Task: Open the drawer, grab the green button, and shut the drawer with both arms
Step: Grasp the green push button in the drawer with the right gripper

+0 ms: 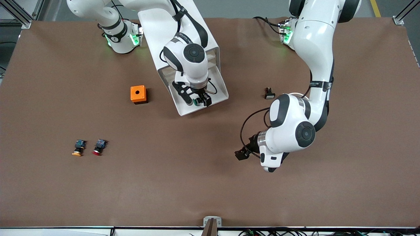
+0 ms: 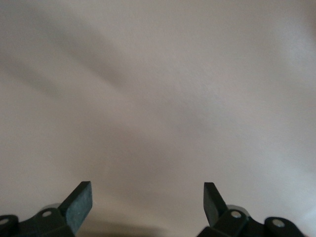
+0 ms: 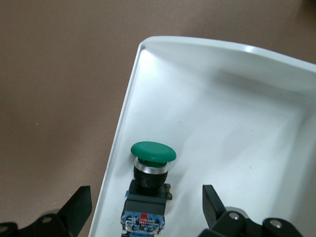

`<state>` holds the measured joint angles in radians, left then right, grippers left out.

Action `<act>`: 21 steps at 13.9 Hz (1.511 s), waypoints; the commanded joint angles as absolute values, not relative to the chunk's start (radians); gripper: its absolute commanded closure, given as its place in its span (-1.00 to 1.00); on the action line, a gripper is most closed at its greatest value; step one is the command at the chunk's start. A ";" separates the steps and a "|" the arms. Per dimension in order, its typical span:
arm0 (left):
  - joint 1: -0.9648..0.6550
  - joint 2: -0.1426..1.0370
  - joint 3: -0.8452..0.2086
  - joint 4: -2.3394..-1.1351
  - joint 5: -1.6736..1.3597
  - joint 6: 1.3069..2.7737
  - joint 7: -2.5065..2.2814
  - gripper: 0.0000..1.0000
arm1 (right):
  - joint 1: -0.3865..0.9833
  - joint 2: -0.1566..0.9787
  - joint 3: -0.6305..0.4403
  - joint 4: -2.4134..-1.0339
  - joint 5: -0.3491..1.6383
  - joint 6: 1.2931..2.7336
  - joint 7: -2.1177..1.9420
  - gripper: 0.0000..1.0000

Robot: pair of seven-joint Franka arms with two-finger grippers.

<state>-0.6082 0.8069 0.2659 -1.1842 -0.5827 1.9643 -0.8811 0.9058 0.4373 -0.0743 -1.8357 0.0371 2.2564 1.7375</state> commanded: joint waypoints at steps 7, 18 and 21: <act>-0.678 0.795 0.278 -1.203 -0.405 1.990 -0.845 -0.99 | 0.942 0.506 -0.084 -1.786 0.026 2.255 1.795 -0.71; -0.773 0.793 0.276 -1.262 -0.288 2.034 -0.953 -0.99 | 0.936 0.505 -0.086 -1.715 0.041 2.191 1.772 1.00; -0.775 0.796 0.276 -1.278 -0.288 2.036 -0.988 -0.99 | 0.867 0.503 -0.084 -1.596 0.044 2.002 1.648 0.99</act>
